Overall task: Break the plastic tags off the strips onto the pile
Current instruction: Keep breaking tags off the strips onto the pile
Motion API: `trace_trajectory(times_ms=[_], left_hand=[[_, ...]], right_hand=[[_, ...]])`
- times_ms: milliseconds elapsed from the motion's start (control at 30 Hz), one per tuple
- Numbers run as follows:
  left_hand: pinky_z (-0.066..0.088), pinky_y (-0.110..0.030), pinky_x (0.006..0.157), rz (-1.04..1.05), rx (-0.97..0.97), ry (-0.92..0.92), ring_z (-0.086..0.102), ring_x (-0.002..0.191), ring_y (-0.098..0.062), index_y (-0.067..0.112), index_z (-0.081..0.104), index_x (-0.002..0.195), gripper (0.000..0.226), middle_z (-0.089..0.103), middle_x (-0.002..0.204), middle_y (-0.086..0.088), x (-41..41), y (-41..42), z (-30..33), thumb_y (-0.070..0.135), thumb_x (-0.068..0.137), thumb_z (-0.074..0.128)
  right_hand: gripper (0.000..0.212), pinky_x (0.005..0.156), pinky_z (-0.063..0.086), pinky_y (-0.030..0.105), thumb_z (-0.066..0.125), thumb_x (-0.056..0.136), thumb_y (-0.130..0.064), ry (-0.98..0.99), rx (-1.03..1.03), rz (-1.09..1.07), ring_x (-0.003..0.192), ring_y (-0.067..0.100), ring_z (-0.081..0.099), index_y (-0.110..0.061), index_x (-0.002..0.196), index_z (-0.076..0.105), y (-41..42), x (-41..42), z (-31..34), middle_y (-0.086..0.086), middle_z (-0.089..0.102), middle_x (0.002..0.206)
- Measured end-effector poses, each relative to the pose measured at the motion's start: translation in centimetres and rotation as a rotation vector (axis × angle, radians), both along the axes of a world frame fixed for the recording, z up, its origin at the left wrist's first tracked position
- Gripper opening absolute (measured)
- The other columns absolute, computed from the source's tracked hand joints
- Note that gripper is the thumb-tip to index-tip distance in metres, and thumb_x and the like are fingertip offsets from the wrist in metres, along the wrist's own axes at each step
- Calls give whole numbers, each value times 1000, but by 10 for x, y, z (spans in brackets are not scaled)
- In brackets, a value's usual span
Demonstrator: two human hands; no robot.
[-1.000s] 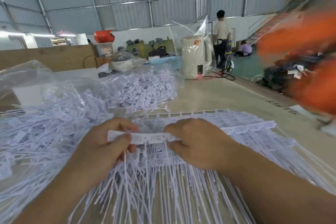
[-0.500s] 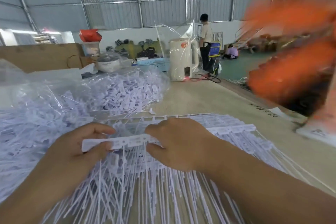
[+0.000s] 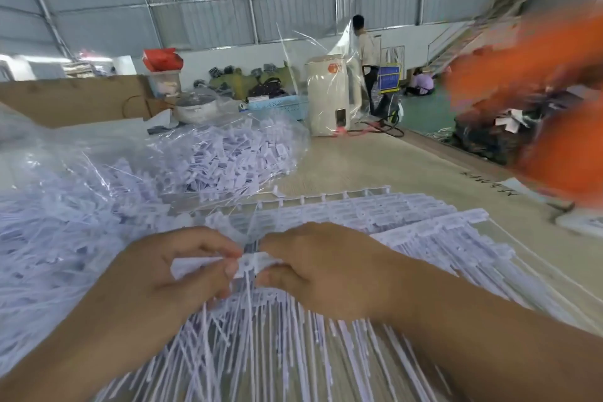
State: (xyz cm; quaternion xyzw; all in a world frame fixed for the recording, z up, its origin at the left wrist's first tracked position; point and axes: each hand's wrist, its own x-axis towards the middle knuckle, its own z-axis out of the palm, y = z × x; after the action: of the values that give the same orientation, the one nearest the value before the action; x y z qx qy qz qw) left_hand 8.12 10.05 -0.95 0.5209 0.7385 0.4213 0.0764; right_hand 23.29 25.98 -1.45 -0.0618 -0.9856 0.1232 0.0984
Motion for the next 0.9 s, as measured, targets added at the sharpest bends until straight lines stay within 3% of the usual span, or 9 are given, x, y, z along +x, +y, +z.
trace_trajectory(times_ms=[67,100,200,267,333,467,600,800,900], left_hand=[[60,-51,61,-44,-177,76,70,60,-29,50,68,97,37,73,77,16,1,4,11,71,66,69],[60,-49,62,-75,-230,66,71,62,-26,50,68,97,37,73,79,21,0,6,16,69,64,67],[55,-29,69,-172,-393,70,70,64,-4,49,69,91,26,71,80,24,1,13,27,60,68,67],[51,-19,63,-222,-446,3,68,61,-2,41,71,81,23,71,76,16,6,16,28,59,68,67],[47,-18,54,-204,-361,-103,64,54,-7,32,71,70,29,72,71,6,10,16,20,58,62,65],[39,-14,44,-116,-45,-143,49,41,-7,26,71,62,32,65,55,-1,17,15,3,58,62,65],[35,-15,43,-68,176,-202,42,40,-9,24,72,64,38,56,48,-1,20,16,-2,61,68,77],[39,-15,40,-118,287,-361,49,41,-9,37,74,79,21,59,50,0,31,19,-1,49,62,70],[46,-24,42,-159,297,-478,57,46,-19,44,68,102,42,64,57,-12,22,19,-4,30,67,87]], right_hand=[[25,67,40,32,41,101,-42,7,27,-4,77,13,47,-22,109,53,4,3,-1,-8,49,84],[24,67,40,31,42,100,-43,15,40,-5,76,12,46,-24,110,54,6,5,-1,-10,49,84],[23,63,35,29,46,98,-44,64,75,-26,73,9,42,-28,109,58,8,10,-2,-14,42,76],[21,61,30,28,48,97,-45,88,107,-41,69,9,40,-29,106,59,7,11,-1,-13,37,66],[19,59,32,29,48,96,-46,100,135,-49,66,12,41,-29,97,56,6,11,0,-12,36,63],[27,53,30,30,47,97,-46,164,160,-79,58,15,39,-32,83,30,1,11,2,-11,34,60],[34,51,26,32,42,99,-47,269,153,-145,55,17,37,-24,76,32,-7,8,4,-10,33,59],[31,52,29,34,37,96,-46,381,53,-183,56,16,39,-24,74,36,-14,11,6,-11,35,60],[39,52,27,32,47,99,-43,320,-8,-164,52,9,37,-30,66,30,-11,11,6,-10,35,57]])
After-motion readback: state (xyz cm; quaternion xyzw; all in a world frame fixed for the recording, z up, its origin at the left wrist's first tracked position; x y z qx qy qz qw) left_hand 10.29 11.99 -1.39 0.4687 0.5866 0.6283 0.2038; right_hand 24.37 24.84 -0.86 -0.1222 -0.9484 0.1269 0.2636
